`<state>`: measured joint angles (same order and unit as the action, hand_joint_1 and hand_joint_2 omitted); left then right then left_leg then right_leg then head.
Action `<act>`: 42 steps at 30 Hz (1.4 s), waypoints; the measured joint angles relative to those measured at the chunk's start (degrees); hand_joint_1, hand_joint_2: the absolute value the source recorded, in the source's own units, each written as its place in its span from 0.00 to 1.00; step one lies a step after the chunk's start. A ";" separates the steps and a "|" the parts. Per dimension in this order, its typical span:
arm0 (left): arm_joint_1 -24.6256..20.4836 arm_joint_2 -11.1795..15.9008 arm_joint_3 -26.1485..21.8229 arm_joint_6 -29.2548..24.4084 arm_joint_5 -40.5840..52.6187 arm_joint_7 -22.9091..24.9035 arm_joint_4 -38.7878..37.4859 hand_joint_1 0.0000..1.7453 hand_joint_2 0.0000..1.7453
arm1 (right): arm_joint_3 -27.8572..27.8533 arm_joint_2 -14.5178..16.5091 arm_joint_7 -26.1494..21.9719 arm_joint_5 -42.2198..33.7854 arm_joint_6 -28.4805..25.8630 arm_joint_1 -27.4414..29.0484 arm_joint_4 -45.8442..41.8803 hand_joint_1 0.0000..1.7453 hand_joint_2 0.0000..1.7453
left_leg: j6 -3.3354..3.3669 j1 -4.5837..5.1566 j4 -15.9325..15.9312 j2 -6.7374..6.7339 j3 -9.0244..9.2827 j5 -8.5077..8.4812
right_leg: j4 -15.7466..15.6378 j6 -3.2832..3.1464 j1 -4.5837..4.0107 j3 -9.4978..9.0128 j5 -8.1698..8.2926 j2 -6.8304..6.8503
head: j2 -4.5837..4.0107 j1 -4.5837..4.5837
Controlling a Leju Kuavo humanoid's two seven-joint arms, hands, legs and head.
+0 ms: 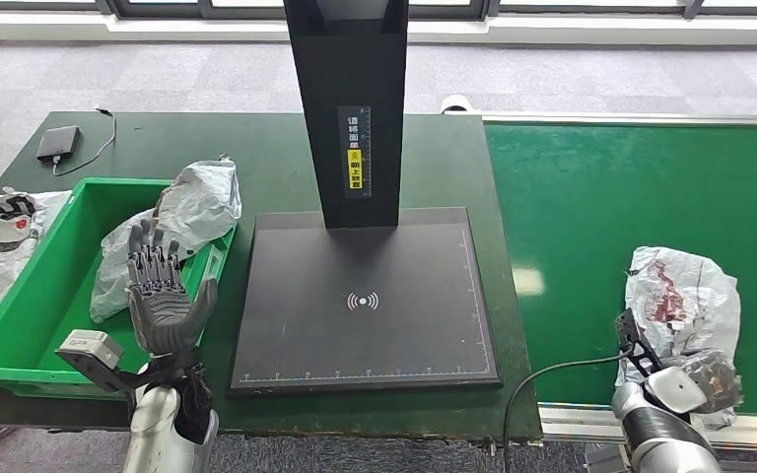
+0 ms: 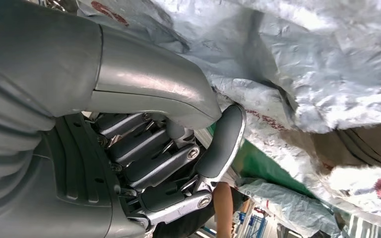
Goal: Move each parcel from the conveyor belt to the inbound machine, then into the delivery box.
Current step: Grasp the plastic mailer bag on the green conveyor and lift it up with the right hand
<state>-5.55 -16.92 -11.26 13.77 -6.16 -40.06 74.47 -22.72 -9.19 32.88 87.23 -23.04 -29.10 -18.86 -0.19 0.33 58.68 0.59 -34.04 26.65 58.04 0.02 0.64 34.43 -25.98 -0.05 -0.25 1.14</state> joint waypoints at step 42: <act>0.15 0.01 -1.04 -1.80 -0.02 0.00 -1.31 0.00 1.00 | 8.95 1.47 -0.21 -0.15 -3.37 3.58 -9.88 0.00 1.00 | 0.07 0.03 0.02 0.18 0.01 0.06 | -0.02 0.03 0.02 0.00 -0.03 0.13 | 0.00 0.01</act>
<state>-5.41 -16.92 -12.31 11.97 -6.17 -40.06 73.16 -13.77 -7.72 32.67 87.08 -26.41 -25.52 -28.75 -0.12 0.37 58.70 0.78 -34.03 26.70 58.02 0.05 0.66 34.43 -26.01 0.08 -0.25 1.14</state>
